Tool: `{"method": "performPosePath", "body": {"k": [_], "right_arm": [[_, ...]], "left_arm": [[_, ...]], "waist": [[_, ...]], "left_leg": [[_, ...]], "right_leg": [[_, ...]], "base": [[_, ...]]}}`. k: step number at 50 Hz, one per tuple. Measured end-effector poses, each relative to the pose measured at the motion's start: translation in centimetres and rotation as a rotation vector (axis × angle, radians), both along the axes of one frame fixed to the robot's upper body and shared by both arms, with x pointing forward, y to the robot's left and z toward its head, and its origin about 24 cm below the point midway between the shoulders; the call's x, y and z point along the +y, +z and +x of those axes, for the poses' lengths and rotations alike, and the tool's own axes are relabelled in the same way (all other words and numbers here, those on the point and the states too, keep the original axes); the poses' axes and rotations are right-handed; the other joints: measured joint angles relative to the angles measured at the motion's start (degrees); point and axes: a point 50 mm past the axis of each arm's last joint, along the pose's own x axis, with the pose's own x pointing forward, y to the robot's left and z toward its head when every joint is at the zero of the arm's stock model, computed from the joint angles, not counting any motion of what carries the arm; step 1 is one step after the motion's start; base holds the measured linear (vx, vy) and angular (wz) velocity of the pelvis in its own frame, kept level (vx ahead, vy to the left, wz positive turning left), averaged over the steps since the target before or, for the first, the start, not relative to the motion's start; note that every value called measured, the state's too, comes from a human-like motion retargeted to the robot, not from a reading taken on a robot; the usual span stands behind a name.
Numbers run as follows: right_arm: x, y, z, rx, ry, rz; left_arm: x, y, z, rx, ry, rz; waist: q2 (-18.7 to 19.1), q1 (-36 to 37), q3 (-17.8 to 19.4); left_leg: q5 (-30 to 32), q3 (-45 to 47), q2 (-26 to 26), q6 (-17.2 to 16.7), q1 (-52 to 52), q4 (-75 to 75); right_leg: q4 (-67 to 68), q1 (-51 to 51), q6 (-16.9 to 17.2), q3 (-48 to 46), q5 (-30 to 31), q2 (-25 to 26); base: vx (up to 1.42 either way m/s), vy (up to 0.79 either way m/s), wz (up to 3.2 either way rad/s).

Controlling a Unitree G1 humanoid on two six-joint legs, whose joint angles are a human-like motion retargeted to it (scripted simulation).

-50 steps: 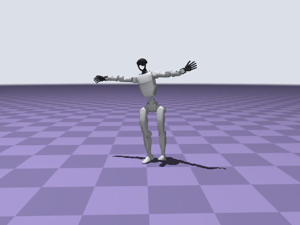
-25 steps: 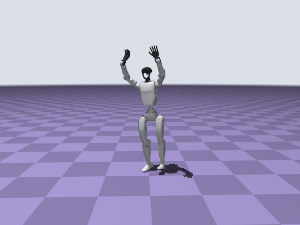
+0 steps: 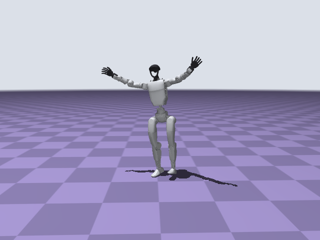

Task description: In place motions

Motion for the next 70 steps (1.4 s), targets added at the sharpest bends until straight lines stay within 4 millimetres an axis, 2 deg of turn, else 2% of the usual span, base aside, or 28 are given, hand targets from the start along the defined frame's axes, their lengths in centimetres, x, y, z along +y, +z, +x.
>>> {"method": "performPosePath", "body": {"k": [3,7,10,13,15,17,19,21,24,28,30,32,35,37,40,43,45,46,48,50,52,53,55,58,60,62,64,70], "right_arm": [[5.5,4.3,3.1,0.058,-0.016,-0.295],[15.5,9.4,5.7,0.027,-0.074,-0.736],[23.7,11.1,5.9,-0.093,-0.149,-1.12],[30.0,11.3,5.1,-0.32,-0.232,-1.431],[32.1,10.8,5.1,-0.439,-0.235,-1.543],[31.6,10.7,5.7,-0.418,-0.213,-1.525],[29.3,11.0,6.3,-0.316,-0.211,-1.437],[25.5,11.1,6.7,-0.214,-0.226,-1.283],[18.1,9.5,6.8,-0.07,-0.205,-0.955],[8.8,3.6,7.0,0.145,-0.059,-0.505],[5.5,-0.6,7.2,0.225,0.025,-0.32],[2.8,-6.8,7.8,0.311,0.09,-0.154],[0.3,-16.5,7.1,0.445,0.119,0.047],[0.1,-26.2,6.0,0.63,0.125,0.216],[2.9,-38.9,3.2,0.991,0.176,0.462],[8.5,-50.2,-2.7,1.529,0.302,0.751],[13.0,-55.2,-8.2,1.917,0.381,0.956],[15.2,-56.8,-10.8,2.059,0.423,1.042],[19.8,-58.9,-15.5,2.226,0.49,1.214],[24.4,-60.0,-18.8,2.224,0.518,1.406],[28.4,-60.5,-21.0,2.077,0.514,1.631],[29.7,-60.6,-21.9,1.982,0.477,1.732],[31.3,-60.6,-23.0,1.738,0.314,1.909],[31.0,-60.8,-22.5,1.366,0.253,2.05],[29.9,-60.7,-22.2,1.286,0.229,2.095],[28.9,-60.6,-21.7,1.352,0.258,2.086],[27.7,-60.6,-20.2,1.457,0.345,2.013],[23.9,-60.2,-14.3,1.771,0.606,1.535]], "left_arm": [[-4.9,5.6,3.8,0.054,-0.073,0.264],[-13.5,11.5,7.2,0.062,-0.186,0.625],[-19.8,14.2,7.9,0.097,-0.244,0.869],[-24.1,15.8,7.6,0.115,-0.199,1.008],[-25.8,16.3,7.5,0.066,-0.139,1.057],[-25.9,16.4,7.7,0.053,-0.091,1.085],[-24.2,16.2,8.2,0.116,-0.053,1.037],[-21.0,15.2,8.6,0.199,-0.026,0.906],[-15.1,11.9,8.7,0.274,-0.015,0.628],[-7.1,4.8,7.0,0.345,-0.092,0.22],[-3.9,0.5,5.3,0.38,-0.147,0.028],[-1.7,-4.8,3.6,0.393,-0.187,-0.134],[-0.6,-12.4,1.6,0.384,-0.213,-0.298],[-1.5,-21.0,-0.2,0.381,-0.225,-0.496],[-5.9,-32.8,-2.6,0.471,-0.266,-0.861],[-14.4,-43.8,-6.8,0.749,-0.321,-1.331],[-20.8,-48.5,-11.3,1.014,-0.351,-1.621],[-23.5,-49.9,-13.8,1.152,-0.337,-1.731],[-28.3,-51.2,-18.1,1.395,-0.284,-1.873],[-32.4,-51.4,-20.9,1.541,-0.227,-1.951],[-35.0,-51.3,-22.9,1.585,-0.207,-2.03],[-35.9,-51.2,-23.9,1.579,-0.19,-2.076],[-37.5,-51.0,-25.1,1.524,-0.158,-2.164],[-38.4,-51.0,-25.1,1.405,-0.183,-2.242],[-37.9,-51.2,-24.6,1.396,-0.246,-2.23],[-36.9,-51.4,-23.8,1.481,-0.339,-2.157],[-35.4,-51.6,-22.5,1.627,-0.452,-2.036],[-30.2,-51.3,-18.0,1.968,-0.684,-1.641]], "waist": [[-0.5,0.0,-0.8],[-0.5,0.3,-1.9],[-0.3,0.7,-1.9],[-0.4,0.4,-0.8],[-0.6,0.0,-0.3],[-0.9,-0.1,0.3],[-0.8,0.3,0.7],[-0.5,1.1,1.1],[-0.3,1.1,2.2],[0.1,-0.9,5.6],[0.6,-2.6,8.8],[0.6,-4.1,11.3],[0.0,-4.8,14.1],[-0.3,-5.1,18.1],[-0.7,-5.6,22.1],[-1.0,-5.1,24.1],[-0.9,-4.7,24.5],[-0.9,-4.5,24.5],[-1.1,-4.1,24.8],[-1.4,-3.6,25.7],[-1.0,-2.9,26.0],[0.0,0.1,25.6],[0.3,3.8,24.1],[-2.4,1.4,22.3],[-2.7,-2.3,21.8],[-3.0,-2.6,21.0],[-3.2,-2.1,20.6],[-3.2,-1.6,19.3]], "left_leg": [[-0.2,-0.1,0.0,0.1,0.3,0.2],[-0.5,-0.1,-0.2,0.2,0.3,0.5],[-0.6,0.2,-0.2,0.2,0.7,0.6],[-0.7,0.2,-0.1,0.2,1.5,0.7],[-0.7,0.2,0.0,0.2,1.9,0.8],[-0.7,0.2,0.0,0.1,1.9,0.9],[-0.6,0.1,0.1,0.1,1.5,1.1],[-0.5,0.1,0.2,0.0,0.9,1.2],[-0.3,0.0,0.3,0.0,0.2,1.2],[0.1,-0.3,0.3,-0.1,0.6,1.2],[0.3,-0.6,0.3,-0.1,1.9,1.2],[0.5,-0.7,0.3,0.0,3.4,1.1],[0.6,-0.4,0.3,0.1,5.4,1.0],[0.7,0.3,0.5,0.1,8.3,0.9],[0.9,1.3,0.5,0.0,10.1,0.7],[0.9,2.4,0.5,-0.2,10.9,0.4],[0.8,2.9,0.6,-0.2,11.0,0.3],[0.8,3.1,0.7,-0.2,10.8,0.2],[0.7,3.5,0.8,-0.3,10.6,0.2],[0.7,3.8,0.9,-0.4,10.5,0.2],[0.7,4.0,1.8,-0.6,10.3,0.3],[0.3,6.9,3.9,-1.1,10.3,0.3],[0.0,10.7,5.6,-1.5,9.9,0.3],[0.4,8.8,2.6,-0.9,8.7,0.1],[0.9,4.8,1.8,-0.7,8.5,0.3],[1.0,4.5,1.5,-0.6,8.4,0.2],[0.9,4.6,1.4,-0.5,8.3,0.1],[0.8,4.5,1.3,-0.5,8.2,0.2]], "right_leg": [[0.1,0.5,0.0,0.0,0.0,0.0],[0.2,0.5,0.0,0.1,-0.1,-0.1],[0.2,0.8,0.0,0.4,-0.1,-0.1],[0.3,1.6,0.0,0.6,-0.1,-0.1],[0.4,2.0,0.0,0.6,0.0,-0.1],[0.4,2.2,0.0,0.5,0.1,-0.1],[0.5,1.9,0.0,0.4,0.2,-0.2],[0.7,1.2,0.0,0.4,0.3,-0.2],[0.7,0.7,0.0,0.4,0.5,-0.2],[0.6,1.6,0.0,0.1,0.7,-0.2],[0.6,3.1,-0.1,-0.1,0.7,-0.1],[0.5,4.6,-0.2,-0.3,0.8,0.0],[0.4,6.5,-0.4,-0.2,0.9,0.3],[0.3,9.2,-0.6,0.4,1.1,0.6],[0.1,10.7,-0.8,1.1,1.3,0.5],[0.0,10.9,-0.9,1.7,1.5,0.4],[0.1,10.6,-0.9,2.1,1.6,0.4],[0.1,10.3,-0.9,2.3,1.7,0.4],[0.1,9.8,-0.9,2.6,1.7,0.5],[0.1,9.6,-0.9,2.7,1.7,0.5],[0.4,9.5,0.1,3.1,1.6,0.2],[2.1,8.2,2.2,6.5,1.2,-0.4],[3.1,7.0,3.3,10.4,0.5,-0.2],[1.2,7.0,-0.1,8.1,1.0,0.9],[0.7,7.6,-0.1,3.9,1.6,0.1],[0.6,7.5,-0.1,3.6,1.5,0.1],[0.6,7.4,-0.2,3.8,1.4,0.1],[0.6,7.3,-0.2,3.6,1.3,0.1]], "base": [[0.08,-0.05,0.01],[0.07,-0.06,-0.02],[0.06,-0.07,-0.1],[0.03,-0.08,-0.06],[0.0,0.0,0.0],[-0.03,0.01,0.02],[-0.09,0.02,0.05],[-0.15,0.04,0.01],[-0.2,0.05,0.03],[-0.18,0.05,0.07],[-0.09,0.07,0.05],[-0.03,0.01,0.01],[0.09,-0.01,-0.16],[0.03,0.02,-0.34],[-0.03,0.07,-0.33],[-0.02,0.08,-0.3],[0.01,0.06,-0.21],[0.05,0.05,-0.2],[0.02,0.02,-0.09],[-0.03,0.0,-0.04],[0.03,-0.02,-0.47],[0.07,-0.04,-1.68],[0.09,-0.05,-1.41],[0.07,-0.03,0.5],[0.09,-0.03,1.3],[0.03,-0.02,0.38],[0.0,0.0,0.0],[0.0,0.0,0.0]]}}
